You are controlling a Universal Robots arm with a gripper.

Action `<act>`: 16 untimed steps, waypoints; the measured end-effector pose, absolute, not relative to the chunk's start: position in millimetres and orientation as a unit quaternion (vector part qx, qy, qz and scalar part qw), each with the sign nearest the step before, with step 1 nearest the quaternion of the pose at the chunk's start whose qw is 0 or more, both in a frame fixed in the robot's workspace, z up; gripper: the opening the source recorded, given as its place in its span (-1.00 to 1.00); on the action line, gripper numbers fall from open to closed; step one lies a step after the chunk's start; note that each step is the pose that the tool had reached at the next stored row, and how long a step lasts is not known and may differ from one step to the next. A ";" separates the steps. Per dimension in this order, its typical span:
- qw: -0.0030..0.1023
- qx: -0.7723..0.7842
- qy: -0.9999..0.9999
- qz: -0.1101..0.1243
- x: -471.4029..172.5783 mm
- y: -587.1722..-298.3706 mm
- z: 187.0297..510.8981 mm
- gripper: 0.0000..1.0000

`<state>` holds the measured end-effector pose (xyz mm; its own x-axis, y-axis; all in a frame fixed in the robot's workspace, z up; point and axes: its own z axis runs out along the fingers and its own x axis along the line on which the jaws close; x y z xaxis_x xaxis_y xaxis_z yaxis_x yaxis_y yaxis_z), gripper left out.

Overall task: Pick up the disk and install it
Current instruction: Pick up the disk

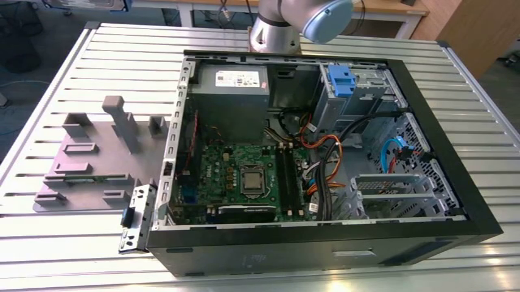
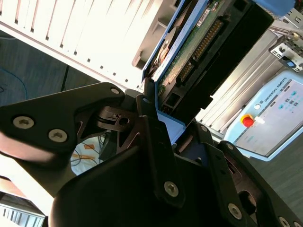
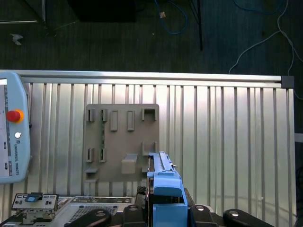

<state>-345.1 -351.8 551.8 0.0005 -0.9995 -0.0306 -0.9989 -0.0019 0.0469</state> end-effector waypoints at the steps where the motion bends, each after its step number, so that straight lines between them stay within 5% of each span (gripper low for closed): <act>1: 0.006 0.707 -0.706 -0.027 -344.3 -351.7 551.8 -0.26; 16: 0.006 0.707 -0.706 -0.028 -332.8 -351.7 551.9 -0.26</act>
<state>-332.8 -351.7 551.9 0.0004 -0.9995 -0.0306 -0.9988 -0.0019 0.0479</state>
